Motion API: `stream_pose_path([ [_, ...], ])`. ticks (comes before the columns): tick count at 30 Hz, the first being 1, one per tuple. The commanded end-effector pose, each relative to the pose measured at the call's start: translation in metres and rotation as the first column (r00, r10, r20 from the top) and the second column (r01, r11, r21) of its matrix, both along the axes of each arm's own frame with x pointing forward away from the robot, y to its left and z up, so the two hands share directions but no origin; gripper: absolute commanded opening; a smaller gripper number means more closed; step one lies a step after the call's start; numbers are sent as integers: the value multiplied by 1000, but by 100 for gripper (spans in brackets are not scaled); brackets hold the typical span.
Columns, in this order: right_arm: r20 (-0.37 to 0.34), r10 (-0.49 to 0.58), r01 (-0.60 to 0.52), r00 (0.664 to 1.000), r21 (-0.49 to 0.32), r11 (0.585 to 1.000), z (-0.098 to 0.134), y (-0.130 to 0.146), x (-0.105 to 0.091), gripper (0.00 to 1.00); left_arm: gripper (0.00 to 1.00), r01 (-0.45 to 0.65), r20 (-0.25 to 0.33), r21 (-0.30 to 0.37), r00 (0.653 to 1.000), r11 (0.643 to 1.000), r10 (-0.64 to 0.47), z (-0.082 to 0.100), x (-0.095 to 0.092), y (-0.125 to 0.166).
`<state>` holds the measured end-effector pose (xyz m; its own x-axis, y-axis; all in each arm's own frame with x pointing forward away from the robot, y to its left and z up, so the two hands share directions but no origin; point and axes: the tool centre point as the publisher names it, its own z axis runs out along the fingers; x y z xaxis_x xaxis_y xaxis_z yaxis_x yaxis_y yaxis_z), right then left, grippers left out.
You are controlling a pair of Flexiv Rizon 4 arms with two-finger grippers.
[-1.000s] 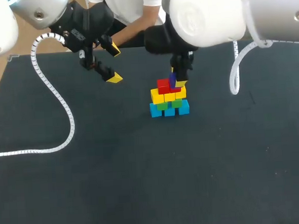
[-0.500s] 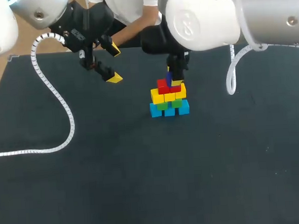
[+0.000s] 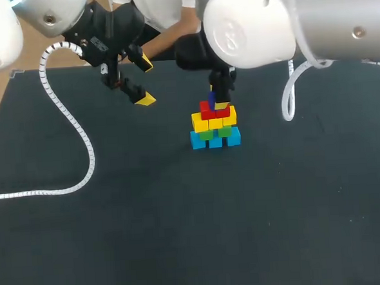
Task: Place the blue cubes, place green cubes on the blue cubes, place the yellow cubes on the green cubes, then place the red cubes on the yellow cubes, and place purple cube on the red cubes.
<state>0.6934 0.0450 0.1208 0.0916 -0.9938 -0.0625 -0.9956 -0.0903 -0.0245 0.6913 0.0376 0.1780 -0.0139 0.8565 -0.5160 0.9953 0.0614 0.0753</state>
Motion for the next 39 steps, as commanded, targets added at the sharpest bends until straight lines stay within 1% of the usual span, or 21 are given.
stream_pose_path([
  [1,6,-19,19,1000,7,1000,-2,0,1,0,100,4,-2,-1,1000,1000,-4,0,2,1],
  [4,12,-49,49,999,18,999,-3,-3,2,0,100,4,-2,-1,1000,1000,-4,0,2,1],
  [10,9,-60,60,998,15,998,-4,-5,3,0,100,4,-2,-1,1000,1000,-4,0,2,1],
  [17,9,-47,47,999,1,999,-4,-3,3,0,100,4,-2,-1,1000,1000,-4,0,2,1],
  [30,0,-49,49,999,-2,999,-11,-2,11,0,100,4,-2,-1,1000,1000,-4,0,2,1],
  [39,2,-46,46,999,-3,999,-10,0,17,0,100,4,-2,-1,1000,1000,-4,0,2,1],
])
